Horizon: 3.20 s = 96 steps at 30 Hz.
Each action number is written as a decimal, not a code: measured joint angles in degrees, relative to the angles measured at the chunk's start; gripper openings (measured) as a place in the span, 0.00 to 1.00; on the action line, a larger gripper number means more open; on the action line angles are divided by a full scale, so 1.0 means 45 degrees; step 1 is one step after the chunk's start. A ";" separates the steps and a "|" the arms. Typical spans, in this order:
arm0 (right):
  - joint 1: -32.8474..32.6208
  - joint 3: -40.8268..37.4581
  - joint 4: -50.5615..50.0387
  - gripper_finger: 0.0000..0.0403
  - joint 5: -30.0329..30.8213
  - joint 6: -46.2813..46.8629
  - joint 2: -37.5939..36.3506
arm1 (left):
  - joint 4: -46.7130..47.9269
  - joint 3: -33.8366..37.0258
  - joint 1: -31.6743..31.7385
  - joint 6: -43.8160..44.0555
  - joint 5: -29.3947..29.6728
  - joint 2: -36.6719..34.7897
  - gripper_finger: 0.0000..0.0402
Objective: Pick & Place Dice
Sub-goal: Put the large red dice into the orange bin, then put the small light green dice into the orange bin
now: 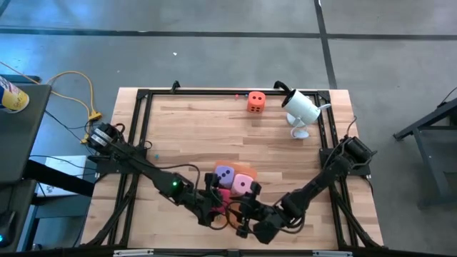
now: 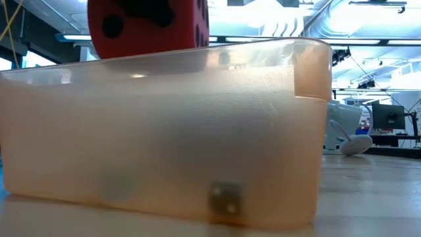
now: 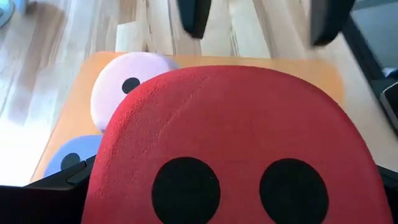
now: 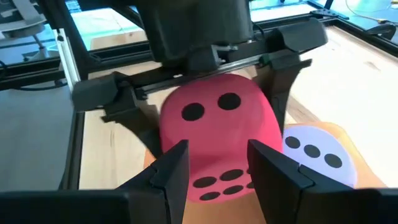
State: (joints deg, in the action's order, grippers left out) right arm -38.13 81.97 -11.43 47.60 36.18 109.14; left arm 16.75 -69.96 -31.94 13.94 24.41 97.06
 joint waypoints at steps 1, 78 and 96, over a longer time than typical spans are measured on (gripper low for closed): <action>0.0009 0.0000 -0.0007 0.37 -0.0002 0.0000 0.0000 | -0.0037 0.0000 0.0004 0.0168 -0.0014 -0.0005 0.98; 0.1636 0.0019 0.0408 0.00 -0.4004 0.1079 0.1613 | -0.1177 0.0001 -0.0215 -0.1805 0.2149 0.0631 1.00; 0.1310 -0.0007 0.0055 0.00 -0.3350 0.0856 0.2079 | -0.1115 -0.0057 -0.0276 -0.1820 0.3597 -0.0766 0.99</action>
State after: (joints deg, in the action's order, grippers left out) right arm -32.23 81.94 -11.19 32.53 40.04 118.50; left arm 11.73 -70.22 -33.18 5.75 40.60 93.61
